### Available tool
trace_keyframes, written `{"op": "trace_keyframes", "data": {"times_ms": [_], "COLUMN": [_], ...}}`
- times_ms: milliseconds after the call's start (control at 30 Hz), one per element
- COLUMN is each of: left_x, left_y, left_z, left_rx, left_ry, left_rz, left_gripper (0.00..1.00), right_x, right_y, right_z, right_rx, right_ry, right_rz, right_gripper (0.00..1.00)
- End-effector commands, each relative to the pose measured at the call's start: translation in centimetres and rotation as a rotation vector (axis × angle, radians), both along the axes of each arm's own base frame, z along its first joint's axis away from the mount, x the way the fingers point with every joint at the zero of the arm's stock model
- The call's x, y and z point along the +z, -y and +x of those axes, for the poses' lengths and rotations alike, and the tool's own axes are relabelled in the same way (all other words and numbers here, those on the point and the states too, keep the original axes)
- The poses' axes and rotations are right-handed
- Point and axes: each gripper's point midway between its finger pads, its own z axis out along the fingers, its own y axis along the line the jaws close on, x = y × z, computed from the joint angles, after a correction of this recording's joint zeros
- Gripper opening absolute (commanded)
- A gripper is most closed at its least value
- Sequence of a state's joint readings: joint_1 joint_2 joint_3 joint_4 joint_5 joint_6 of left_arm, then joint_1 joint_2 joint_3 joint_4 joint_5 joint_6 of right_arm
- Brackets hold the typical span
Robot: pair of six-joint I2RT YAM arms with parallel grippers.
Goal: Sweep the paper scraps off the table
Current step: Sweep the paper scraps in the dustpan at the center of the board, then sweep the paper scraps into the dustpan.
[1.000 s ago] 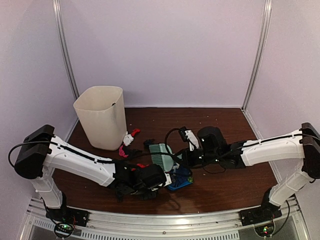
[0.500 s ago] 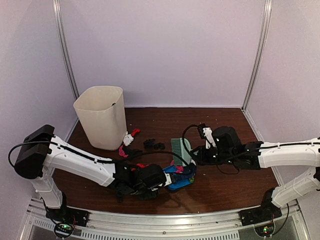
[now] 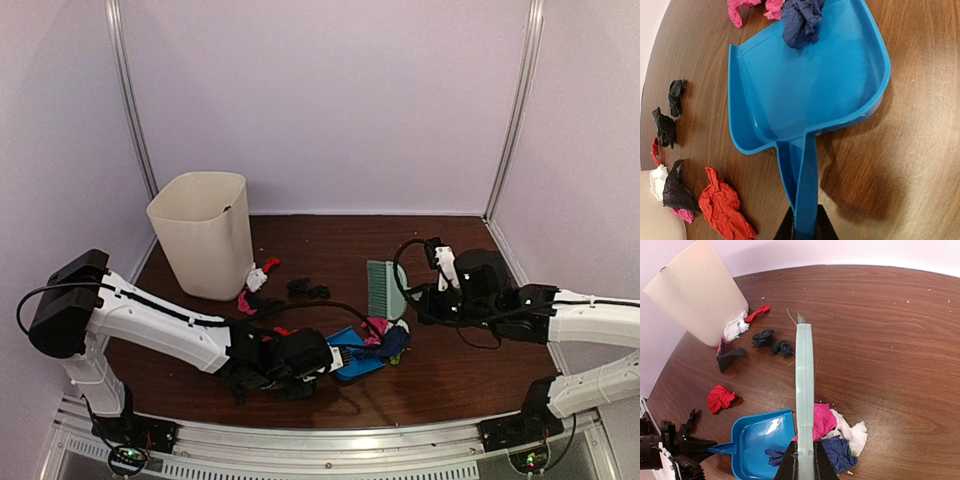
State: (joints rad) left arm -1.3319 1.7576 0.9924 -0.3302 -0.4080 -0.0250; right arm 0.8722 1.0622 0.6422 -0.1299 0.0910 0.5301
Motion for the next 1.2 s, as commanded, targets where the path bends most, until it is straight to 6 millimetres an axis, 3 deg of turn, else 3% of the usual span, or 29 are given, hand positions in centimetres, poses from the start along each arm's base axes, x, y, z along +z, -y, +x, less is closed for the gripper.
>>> {"op": "trace_keyframes", "data": {"times_ms": [0,267,333,500,733,900,1167], "left_x": [1.4,1.5,1.5,1.3,0.9,0.8,0.5], "left_y": [0.7,0.5,0.5,0.6,1.0,1.7,2.1], "left_z": [0.2,0.4,0.4,0.6,0.7,0.8,1.1], "left_rx": [0.021,0.037,0.037,0.038,0.022,0.002,-0.027], "left_ry": [0.008,0.015,0.016,0.021,0.022,0.02,0.024], "left_rz": [-0.041,-0.036,-0.034,-0.026,-0.016,-0.014,0.005], "left_gripper": [0.0,0.0,0.0,0.0,0.0,0.0,0.0], "right_x": [2.0,-1.2,-2.1,-3.4,-5.6,-7.6,-8.2], "right_y": [2.0,7.7,7.9,6.1,1.8,-0.1,-2.4], "right_z": [2.2,4.4,4.4,3.7,0.7,-1.0,-2.9], "right_rx": [-0.091,-0.305,-0.282,-0.156,0.03,0.116,0.234], "right_ry": [0.101,0.132,0.134,0.132,0.076,0.022,0.025], "right_rz": [-0.035,-0.337,-0.397,-0.415,-0.367,-0.371,-0.319], "right_gripper": [0.0,0.0,0.0,0.0,0.0,0.0,0.0]}}
